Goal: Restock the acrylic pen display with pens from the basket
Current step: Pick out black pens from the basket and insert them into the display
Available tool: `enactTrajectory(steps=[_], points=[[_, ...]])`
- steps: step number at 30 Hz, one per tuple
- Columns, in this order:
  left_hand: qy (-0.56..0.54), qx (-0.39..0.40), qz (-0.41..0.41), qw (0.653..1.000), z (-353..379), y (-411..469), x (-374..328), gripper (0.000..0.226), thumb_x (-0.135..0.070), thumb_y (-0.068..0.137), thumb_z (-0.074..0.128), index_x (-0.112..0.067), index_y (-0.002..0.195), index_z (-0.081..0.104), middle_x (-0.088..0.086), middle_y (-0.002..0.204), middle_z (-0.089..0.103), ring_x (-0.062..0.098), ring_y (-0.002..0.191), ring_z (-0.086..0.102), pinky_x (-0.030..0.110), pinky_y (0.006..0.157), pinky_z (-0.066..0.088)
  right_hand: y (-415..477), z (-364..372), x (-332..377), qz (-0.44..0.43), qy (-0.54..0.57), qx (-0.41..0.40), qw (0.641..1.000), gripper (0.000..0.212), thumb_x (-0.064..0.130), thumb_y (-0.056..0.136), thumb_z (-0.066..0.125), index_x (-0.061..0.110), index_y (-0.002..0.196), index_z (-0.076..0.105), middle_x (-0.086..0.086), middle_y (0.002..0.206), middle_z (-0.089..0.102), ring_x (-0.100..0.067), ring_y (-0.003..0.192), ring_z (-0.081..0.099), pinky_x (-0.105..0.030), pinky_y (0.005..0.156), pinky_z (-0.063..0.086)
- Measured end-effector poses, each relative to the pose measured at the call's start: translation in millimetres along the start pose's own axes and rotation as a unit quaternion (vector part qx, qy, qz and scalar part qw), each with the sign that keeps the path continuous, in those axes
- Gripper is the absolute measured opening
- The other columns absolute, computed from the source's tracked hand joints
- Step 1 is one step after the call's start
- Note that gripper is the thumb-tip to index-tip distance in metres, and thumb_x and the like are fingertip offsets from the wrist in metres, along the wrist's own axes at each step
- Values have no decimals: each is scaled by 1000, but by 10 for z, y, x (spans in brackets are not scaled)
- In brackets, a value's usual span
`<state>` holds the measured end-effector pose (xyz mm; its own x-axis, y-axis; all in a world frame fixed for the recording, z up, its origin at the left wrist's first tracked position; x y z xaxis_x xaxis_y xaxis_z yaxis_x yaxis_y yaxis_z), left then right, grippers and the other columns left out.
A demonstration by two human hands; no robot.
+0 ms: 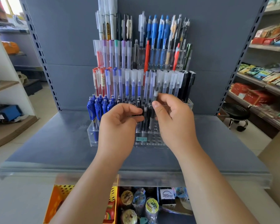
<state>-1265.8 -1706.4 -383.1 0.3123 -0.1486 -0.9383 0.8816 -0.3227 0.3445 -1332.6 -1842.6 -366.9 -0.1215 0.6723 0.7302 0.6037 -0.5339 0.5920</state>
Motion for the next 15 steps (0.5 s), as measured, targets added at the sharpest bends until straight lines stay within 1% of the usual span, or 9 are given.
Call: enactTrajectory(steps=[3, 5, 9, 12, 14, 15], points=[[-10, 2, -9, 1000, -33, 13, -6, 37, 18, 88, 46, -12, 81, 66, -6, 79, 73, 7, 82, 74, 18, 50, 46, 6, 18, -31, 10, -25, 5, 1000, 24, 28, 98, 59, 16, 117, 69, 3, 102, 69, -8, 90, 63, -28, 81, 52], [-9, 4, -13, 1000, -41, 8, -14, 37, 18, 87, 45, -12, 81, 65, -8, 76, 72, 8, 80, 74, 19, 48, 45, -9, 31, -36, 15, -39, 10, 999, 21, 27, 97, 62, 16, 113, 70, 4, 98, 70, -8, 88, 63, -24, 78, 50], [-3, 6, -14, 1000, -48, 2, -19, 35, 16, 87, 45, -12, 81, 66, -8, 73, 72, 7, 79, 73, 19, 50, 46, -60, 77, -70, 47, -57, 42, 996, 9, 25, 96, 63, 24, 104, 67, 18, 86, 64, 6, 81, 59, -4, 66, 42], [10, 12, -14, 1000, -72, -23, -13, 35, 15, 87, 46, -13, 81, 66, -5, 74, 71, 7, 80, 73, 21, 54, 47, -94, 100, -112, 63, -94, 63, 992, 10, 25, 96, 63, 23, 105, 66, 21, 82, 59, 8, 78, 56, -4, 62, 39], [23, 17, -11, 1000, -95, -41, -8, 36, 15, 87, 46, -14, 81, 66, -1, 79, 72, 8, 81, 73, 23, 57, 48, -122, 111, -141, 80, -119, 80, 987, 15, 27, 96, 64, 20, 109, 65, 19, 83, 59, 5, 77, 57, -7, 61, 39], [25, 18, -12, 999, -104, -51, -12, 37, 15, 88, 46, -15, 82, 66, 0, 81, 72, 8, 81, 73, 21, 57, 48, -137, 111, -148, 89, -133, 91, 983, 18, 29, 95, 64, 19, 111, 64, 17, 84, 60, 2, 77, 57, -9, 60, 40]])
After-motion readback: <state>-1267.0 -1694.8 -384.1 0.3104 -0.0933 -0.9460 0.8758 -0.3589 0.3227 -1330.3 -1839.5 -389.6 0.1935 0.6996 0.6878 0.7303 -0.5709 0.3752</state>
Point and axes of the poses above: each hand's wrist, its own y-axis towards the middle knuckle, its own z-axis out of the palm, x = y × z, the point moved 5 cm from there along y, towards the middle knuckle
